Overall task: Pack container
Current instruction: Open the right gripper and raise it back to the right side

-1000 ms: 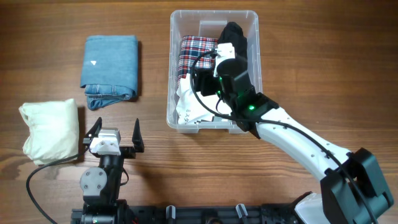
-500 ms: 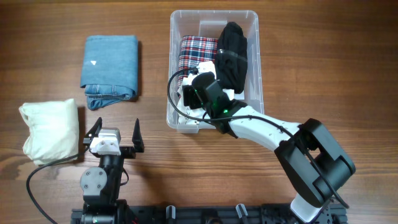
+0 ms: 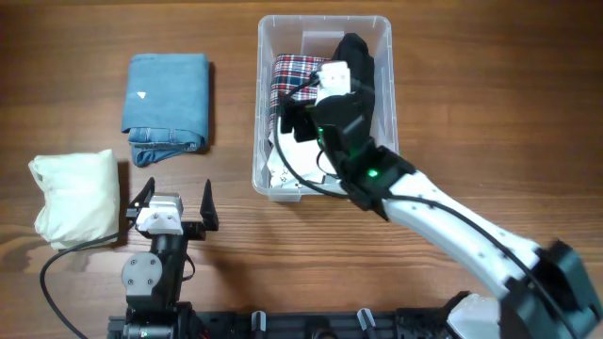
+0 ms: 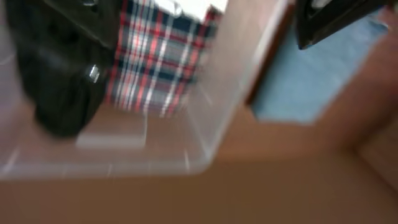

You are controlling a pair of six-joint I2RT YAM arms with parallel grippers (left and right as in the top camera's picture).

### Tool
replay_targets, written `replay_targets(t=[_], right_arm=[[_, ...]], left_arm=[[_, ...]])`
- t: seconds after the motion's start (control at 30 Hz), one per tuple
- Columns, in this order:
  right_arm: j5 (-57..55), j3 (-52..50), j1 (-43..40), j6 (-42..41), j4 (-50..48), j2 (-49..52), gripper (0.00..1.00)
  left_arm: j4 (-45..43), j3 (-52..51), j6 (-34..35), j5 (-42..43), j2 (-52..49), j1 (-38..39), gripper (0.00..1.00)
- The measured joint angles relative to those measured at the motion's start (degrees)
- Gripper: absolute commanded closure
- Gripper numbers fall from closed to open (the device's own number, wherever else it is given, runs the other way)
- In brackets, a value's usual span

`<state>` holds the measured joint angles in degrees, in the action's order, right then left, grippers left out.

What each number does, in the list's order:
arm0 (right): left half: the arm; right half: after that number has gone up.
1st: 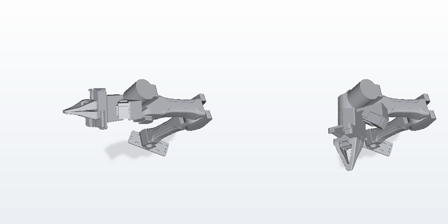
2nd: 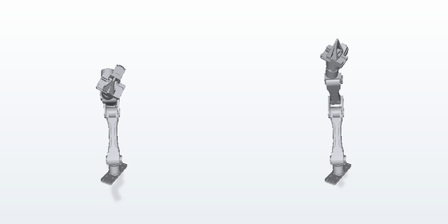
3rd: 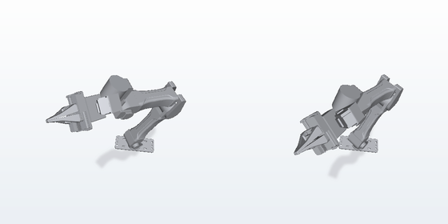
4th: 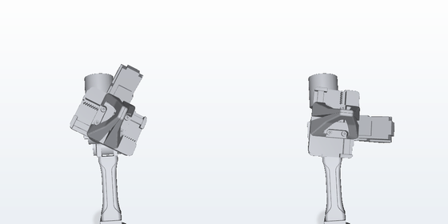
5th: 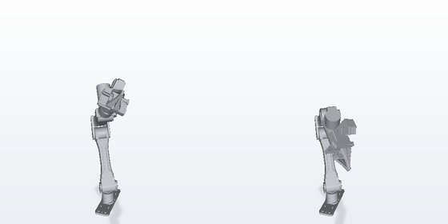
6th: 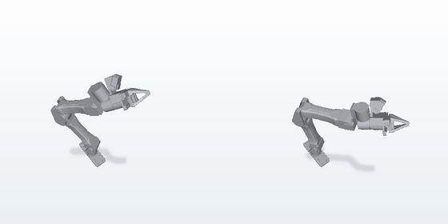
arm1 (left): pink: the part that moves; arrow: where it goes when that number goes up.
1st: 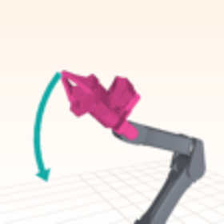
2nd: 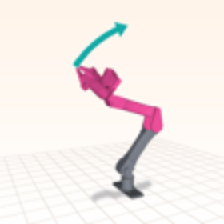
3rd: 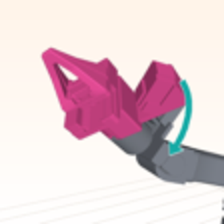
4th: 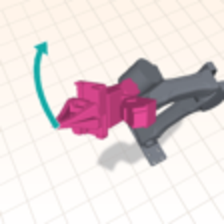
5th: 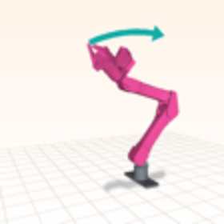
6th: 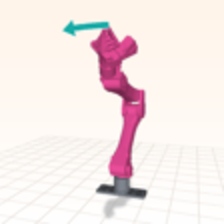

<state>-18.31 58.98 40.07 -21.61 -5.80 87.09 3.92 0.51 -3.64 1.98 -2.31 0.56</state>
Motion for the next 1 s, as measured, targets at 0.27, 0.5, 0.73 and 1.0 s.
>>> replay_targets(t=[0.27, 0.5, 0.73, 1.0], right_arm=[[-14.88, 0.5, -6.84, -2.67, 11.28, -3.78, 0.0], [0.72, 1.03, -31.08, -5.86, 19.17, -3.8, 0.0], [17.46, 2.58, -48.92, -2.34, 27.78, -3.74, 0.0], [22.6, 2.69, -50.42, -0.57, 25.31, -0.83, 0.0]], left_arm=[[0.0, 0.0, 0.0, 0.0, -0.02, 0.0, 0.0], [0.0, 0.0, 0.0, 0.0, -0.02, 0.0, 0.0], [0.0, 0.0, 0.0, 0.0, -0.02, 0.0, 0.0], [0.0, 0.0, 0.0, 0.0, -0.02, 0.0, 0.0]])
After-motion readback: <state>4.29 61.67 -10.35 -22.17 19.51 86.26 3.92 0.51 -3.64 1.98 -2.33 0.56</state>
